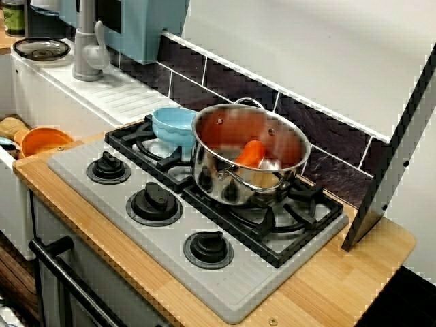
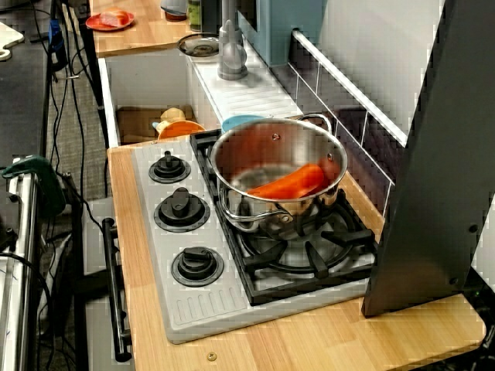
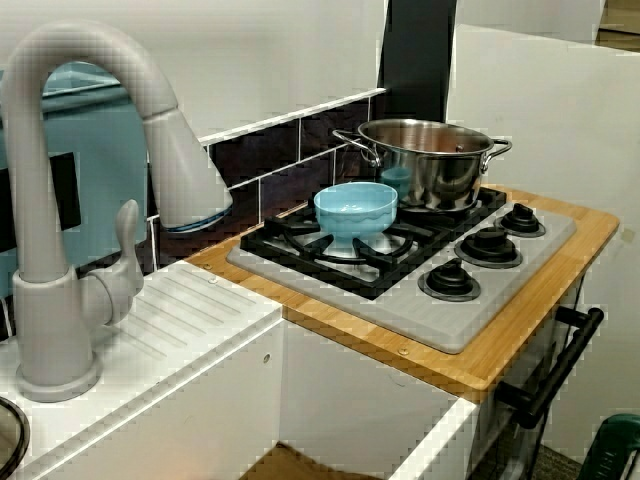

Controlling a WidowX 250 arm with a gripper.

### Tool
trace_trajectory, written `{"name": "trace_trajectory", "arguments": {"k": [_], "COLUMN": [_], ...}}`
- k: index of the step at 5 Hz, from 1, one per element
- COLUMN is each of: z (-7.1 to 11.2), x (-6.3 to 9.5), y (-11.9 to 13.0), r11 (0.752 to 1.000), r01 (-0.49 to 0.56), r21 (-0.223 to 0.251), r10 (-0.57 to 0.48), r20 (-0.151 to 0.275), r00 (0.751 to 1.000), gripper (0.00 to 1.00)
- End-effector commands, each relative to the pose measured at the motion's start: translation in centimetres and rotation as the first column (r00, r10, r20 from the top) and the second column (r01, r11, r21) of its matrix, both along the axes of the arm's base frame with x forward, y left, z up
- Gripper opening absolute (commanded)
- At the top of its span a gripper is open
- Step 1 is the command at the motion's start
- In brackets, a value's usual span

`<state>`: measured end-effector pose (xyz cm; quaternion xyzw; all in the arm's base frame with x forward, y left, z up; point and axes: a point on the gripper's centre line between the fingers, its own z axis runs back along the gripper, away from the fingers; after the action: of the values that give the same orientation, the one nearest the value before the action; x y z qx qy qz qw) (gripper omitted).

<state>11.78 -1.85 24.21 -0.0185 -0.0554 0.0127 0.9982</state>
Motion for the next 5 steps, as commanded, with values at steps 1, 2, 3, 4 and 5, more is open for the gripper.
{"name": "trace_trajectory", "arguments": {"k": [1, 2, 3, 4, 5], "z": [0.0, -1.0, -1.9, -1.4, -0.6], "x": [0.0, -1.1, -2.3, -1.8, -0.2], "y": [0.0, 1.5, 2.4, 3.3, 4.5], "r11": [1.000, 0.998, 0.997, 0.997, 0.996], "r01": [0.000, -0.061, -0.072, -0.073, -0.093], "r21": [0.000, 0.004, 0.024, 0.019, 0.019], "r10": [0.000, 0.061, 0.072, 0.073, 0.093], "r20": [0.000, 0.006, 0.010, 0.010, -0.044], "r00": [1.000, 0.998, 0.997, 0.997, 0.995], "gripper": [0.00, 0.00, 0.00, 0.00, 1.00]}}
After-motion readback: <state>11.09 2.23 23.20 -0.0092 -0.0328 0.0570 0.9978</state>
